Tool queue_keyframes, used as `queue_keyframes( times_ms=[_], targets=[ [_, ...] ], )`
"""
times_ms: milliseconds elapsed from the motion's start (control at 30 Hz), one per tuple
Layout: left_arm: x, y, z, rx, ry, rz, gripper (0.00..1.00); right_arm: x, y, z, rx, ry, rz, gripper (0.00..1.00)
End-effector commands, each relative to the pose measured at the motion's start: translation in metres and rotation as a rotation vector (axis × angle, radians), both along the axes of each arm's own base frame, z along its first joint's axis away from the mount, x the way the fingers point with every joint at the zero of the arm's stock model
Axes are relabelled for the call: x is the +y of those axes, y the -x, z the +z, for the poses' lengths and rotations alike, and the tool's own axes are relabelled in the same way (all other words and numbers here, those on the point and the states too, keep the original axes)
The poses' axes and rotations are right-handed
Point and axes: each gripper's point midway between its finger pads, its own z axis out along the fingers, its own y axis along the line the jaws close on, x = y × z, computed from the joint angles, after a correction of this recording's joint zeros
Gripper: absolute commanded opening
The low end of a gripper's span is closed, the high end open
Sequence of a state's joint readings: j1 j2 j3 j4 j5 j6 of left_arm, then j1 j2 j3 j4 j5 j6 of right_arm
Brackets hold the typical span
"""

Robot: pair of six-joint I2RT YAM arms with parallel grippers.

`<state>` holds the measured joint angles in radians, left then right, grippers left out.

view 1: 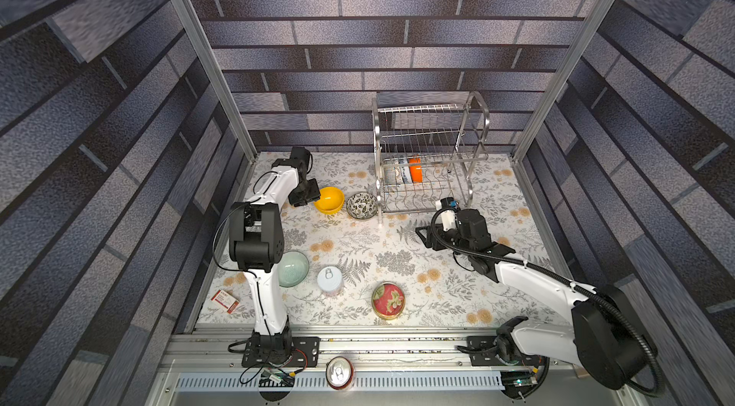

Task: Load bowls into a dish rack
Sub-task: Pick up the bowl from the top-left of the table.

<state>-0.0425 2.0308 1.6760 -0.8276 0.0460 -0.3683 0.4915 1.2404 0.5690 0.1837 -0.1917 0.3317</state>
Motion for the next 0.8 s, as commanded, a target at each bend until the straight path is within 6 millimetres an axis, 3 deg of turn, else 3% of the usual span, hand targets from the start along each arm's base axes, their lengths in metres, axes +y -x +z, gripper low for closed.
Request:
queue_keyframes(
  times_ms=[0, 200, 400, 767],
  targets=[
    [-0.006, -0.004, 0.002, 0.012, 0.034, -0.005, 0.47, 0.003, 0.002, -0.001, -0.001, -0.006, 0.012, 0.69],
    [-0.013, -0.011, -0.010, 0.014, 0.063, -0.004, 0.45, 0.004, 0.001, -0.001, 0.003, -0.006, 0.009, 0.68],
    [-0.015, -0.013, -0.016, 0.008, 0.070, -0.009, 0.35, 0.004, 0.000, -0.002, 0.010, -0.007, 0.006, 0.67],
    [-0.016, -0.018, -0.010, -0.024, 0.085, -0.011, 0.06, 0.001, 0.001, -0.002, 0.014, -0.009, -0.011, 0.66]
  ],
)
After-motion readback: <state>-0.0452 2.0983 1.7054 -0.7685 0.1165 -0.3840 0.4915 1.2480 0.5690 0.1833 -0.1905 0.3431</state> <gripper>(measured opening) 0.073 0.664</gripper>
